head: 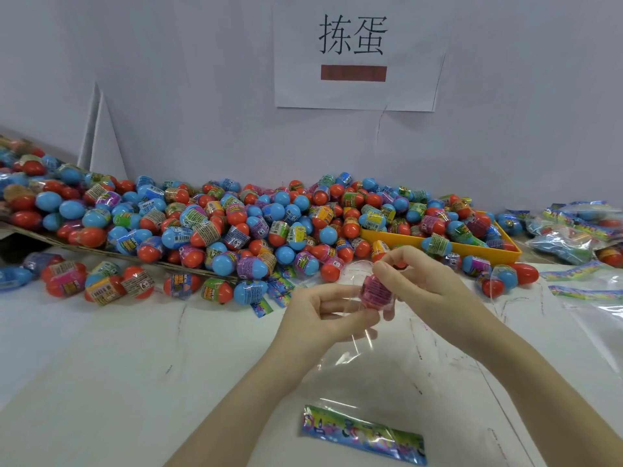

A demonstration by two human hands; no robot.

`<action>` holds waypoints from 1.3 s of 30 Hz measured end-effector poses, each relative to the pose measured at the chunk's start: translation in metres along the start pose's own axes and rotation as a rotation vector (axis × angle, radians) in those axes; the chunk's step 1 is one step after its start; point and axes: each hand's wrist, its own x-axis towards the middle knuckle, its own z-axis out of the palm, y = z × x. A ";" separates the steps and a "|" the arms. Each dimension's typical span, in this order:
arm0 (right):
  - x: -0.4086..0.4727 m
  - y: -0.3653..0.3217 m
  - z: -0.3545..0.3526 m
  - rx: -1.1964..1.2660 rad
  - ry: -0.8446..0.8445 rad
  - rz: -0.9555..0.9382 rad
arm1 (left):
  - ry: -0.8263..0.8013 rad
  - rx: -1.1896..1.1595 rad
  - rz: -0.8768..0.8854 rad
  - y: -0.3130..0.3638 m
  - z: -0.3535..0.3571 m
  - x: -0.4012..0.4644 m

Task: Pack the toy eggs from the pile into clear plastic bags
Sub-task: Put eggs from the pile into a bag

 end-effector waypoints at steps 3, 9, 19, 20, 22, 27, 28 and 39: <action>0.000 0.001 0.004 0.015 0.032 0.006 | -0.041 0.030 0.027 0.001 0.001 -0.001; -0.001 -0.002 0.009 -0.115 0.127 -0.074 | 0.014 0.054 0.044 -0.003 0.001 0.001; -0.001 0.002 0.016 -0.115 -0.051 -0.016 | 0.064 -0.030 -0.009 -0.008 0.000 0.005; -0.001 0.002 0.017 -0.160 -0.098 0.009 | 0.063 -0.019 -0.008 -0.010 0.000 0.005; -0.003 0.002 0.018 -0.297 -0.175 0.022 | 0.071 -0.030 -0.023 -0.014 0.000 0.006; 0.010 -0.006 0.009 -0.081 0.249 -0.076 | 0.079 -0.104 -0.112 -0.020 -0.005 0.009; 0.020 -0.005 0.004 -0.034 0.386 -0.095 | 0.083 -0.092 -0.122 -0.020 -0.006 0.010; 0.097 0.024 0.034 -0.703 -0.180 0.237 | 0.095 -0.051 -0.118 -0.022 -0.001 0.012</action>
